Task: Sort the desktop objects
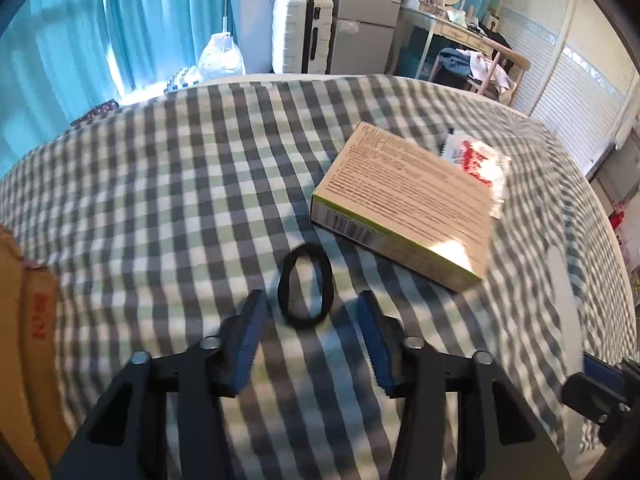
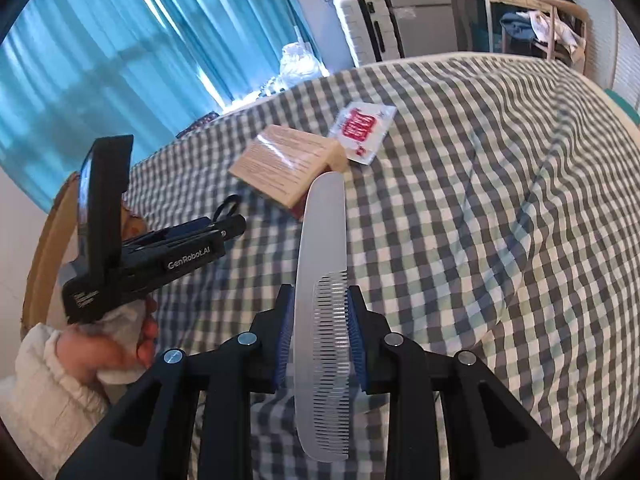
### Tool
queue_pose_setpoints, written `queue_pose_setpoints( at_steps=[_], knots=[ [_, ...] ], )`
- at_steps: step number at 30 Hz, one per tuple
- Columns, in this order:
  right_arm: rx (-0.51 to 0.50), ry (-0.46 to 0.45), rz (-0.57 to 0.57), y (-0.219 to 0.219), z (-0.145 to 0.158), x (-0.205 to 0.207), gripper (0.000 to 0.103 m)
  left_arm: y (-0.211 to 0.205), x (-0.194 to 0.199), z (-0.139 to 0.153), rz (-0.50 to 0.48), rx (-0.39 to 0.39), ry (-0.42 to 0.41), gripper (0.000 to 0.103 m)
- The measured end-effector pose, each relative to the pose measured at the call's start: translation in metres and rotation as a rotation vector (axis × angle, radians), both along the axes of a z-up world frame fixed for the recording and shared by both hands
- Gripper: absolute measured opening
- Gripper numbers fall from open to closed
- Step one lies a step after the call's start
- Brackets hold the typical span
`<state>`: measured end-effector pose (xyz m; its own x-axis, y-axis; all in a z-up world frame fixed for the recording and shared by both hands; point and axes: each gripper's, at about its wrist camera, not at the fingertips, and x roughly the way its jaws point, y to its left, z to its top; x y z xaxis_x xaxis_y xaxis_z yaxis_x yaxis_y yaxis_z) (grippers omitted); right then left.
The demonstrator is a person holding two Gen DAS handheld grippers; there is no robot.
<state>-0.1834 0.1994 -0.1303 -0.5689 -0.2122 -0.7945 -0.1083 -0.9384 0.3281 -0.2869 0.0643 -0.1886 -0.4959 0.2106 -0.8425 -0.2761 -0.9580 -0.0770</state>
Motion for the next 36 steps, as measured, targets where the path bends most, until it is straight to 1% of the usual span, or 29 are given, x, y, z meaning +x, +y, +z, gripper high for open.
queue_pose_setpoints(
  at_steps=[1, 4, 7, 9, 10, 12, 13, 15, 17, 18, 20, 23, 27, 30, 31, 33, 36],
  knots=[
    [-0.004, -0.005, 0.001, 0.001, -0.002, -0.001, 0.025, 0.0, 0.0, 0.002, -0.007, 0.006, 0.024, 0.005],
    [-0.008, -0.006, -0.004, 0.007, -0.004, -0.004, 0.025, 0.0, 0.007, 0.013, -0.008, 0.021, 0.09, 0.005],
    [-0.015, 0.0, -0.005, 0.005, -0.001, -0.004, 0.025, -0.003, 0.018, 0.029, -0.011, 0.074, 0.118, 0.005],
    [-0.012, 0.011, -0.004, 0.002, 0.004, -0.001, 0.025, -0.007, 0.026, 0.04, -0.004, 0.1, 0.122, 0.005],
    [-0.011, 0.014, 0.001, 0.0, 0.008, 0.002, 0.025, -0.01, 0.031, 0.048, -0.006, 0.125, 0.119, 0.005],
    [-0.002, 0.036, 0.002, -0.006, 0.02, 0.008, 0.025, -0.015, 0.045, 0.067, 0.004, 0.139, 0.131, 0.005],
    [0.0, 0.048, 0.009, -0.01, 0.028, 0.01, 0.025, -0.016, 0.051, 0.076, -0.012, 0.149, 0.12, 0.005],
    [0.01, 0.088, 0.017, -0.021, 0.047, 0.017, 0.025, -0.018, 0.065, 0.095, -0.005, 0.121, 0.121, 0.005],
    [0.008, 0.162, 0.036, -0.033, 0.071, 0.029, 0.025, -0.021, 0.078, 0.112, -0.007, 0.093, 0.111, 0.005],
    [0.005, 0.198, 0.051, -0.041, 0.086, 0.036, 0.025, -0.025, 0.084, 0.123, -0.006, 0.097, 0.114, 0.005],
    [0.018, 0.244, 0.091, -0.062, 0.112, 0.05, 0.025, -0.038, 0.097, 0.15, 0.003, 0.134, 0.132, 0.005],
    [0.027, 0.298, 0.132, -0.086, 0.143, 0.072, 0.025, -0.057, 0.118, 0.193, 0.014, 0.13, 0.202, 0.005],
    [0.025, 0.353, 0.18, -0.125, 0.171, 0.09, 0.025, -0.094, 0.138, 0.243, 0.048, 0.146, 0.28, 0.006],
    [0.03, 0.387, 0.226, -0.155, 0.187, 0.093, 0.025, -0.126, 0.149, 0.263, 0.094, 0.135, 0.318, 0.006],
    [0.024, 0.395, 0.241, -0.163, 0.19, 0.093, 0.025, -0.135, 0.15, 0.265, 0.11, 0.131, 0.319, 0.006],
    [0.007, 0.401, 0.287, -0.184, 0.196, 0.087, 0.025, -0.156, 0.154, 0.268, 0.143, 0.123, 0.323, 0.006],
    [-0.028, 0.391, 0.363, -0.223, 0.197, 0.072, 0.025, -0.198, 0.158, 0.267, 0.209, 0.093, 0.327, 0.006]
  ],
)
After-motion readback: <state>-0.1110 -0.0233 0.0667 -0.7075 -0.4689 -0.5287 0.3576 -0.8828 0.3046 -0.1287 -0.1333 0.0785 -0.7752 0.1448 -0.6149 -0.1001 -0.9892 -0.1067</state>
